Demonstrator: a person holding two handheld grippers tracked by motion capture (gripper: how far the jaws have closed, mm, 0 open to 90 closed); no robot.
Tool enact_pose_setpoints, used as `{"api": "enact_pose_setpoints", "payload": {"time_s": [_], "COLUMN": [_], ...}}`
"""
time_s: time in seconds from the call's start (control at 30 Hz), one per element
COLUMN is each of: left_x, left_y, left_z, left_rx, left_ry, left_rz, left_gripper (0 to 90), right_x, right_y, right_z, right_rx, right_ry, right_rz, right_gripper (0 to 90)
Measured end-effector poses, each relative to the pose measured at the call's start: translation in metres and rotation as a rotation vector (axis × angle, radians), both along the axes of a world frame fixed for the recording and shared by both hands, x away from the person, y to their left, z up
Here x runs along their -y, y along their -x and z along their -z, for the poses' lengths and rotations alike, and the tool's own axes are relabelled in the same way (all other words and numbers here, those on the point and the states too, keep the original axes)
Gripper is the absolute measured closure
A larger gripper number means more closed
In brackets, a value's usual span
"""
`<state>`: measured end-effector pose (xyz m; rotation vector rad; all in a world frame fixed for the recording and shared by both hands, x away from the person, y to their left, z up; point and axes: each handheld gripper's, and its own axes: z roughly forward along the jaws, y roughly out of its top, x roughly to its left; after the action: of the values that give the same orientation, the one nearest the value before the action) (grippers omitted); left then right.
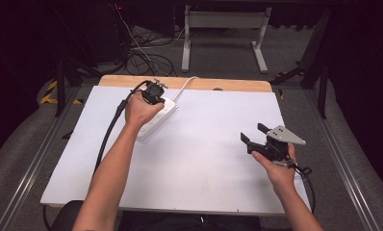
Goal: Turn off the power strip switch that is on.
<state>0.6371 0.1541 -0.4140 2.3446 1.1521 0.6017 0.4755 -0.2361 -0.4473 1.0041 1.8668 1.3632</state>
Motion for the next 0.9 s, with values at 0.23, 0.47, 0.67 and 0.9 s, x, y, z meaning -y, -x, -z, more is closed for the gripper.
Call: {"api": "enact_pose_setpoints", "payload": {"time_s": [0.23,0.47,0.67,0.9], "left_x": [0.013,0.017,0.016,0.015], "left_y": [-0.011,-0.012,-0.014,-0.018], "left_z": [0.011,0.018,0.019,0.021], "left_rx": [-0.047,-0.064,-0.066,-0.086], "left_ry": [-0.015,-0.028,-0.023,-0.01], "left_rz": [0.003,0.008,-0.003,-0.029], "left_gripper": [90.0,90.0,90.0,90.0], "right_x": [0.001,0.0,0.0,0.0], "right_y": [0.0,0.001,0.0,0.0], "right_z": [0.0,-0.001,-0.001,-0.001], "right_rx": [0.001,-0.001,0.001,0.001], "right_ry": [0.0,-0.013,-0.012,-0.013], "right_rz": [0.0,0.001,0.002,0.006], "right_gripper": [24.2,24.2,24.2,24.3]}}
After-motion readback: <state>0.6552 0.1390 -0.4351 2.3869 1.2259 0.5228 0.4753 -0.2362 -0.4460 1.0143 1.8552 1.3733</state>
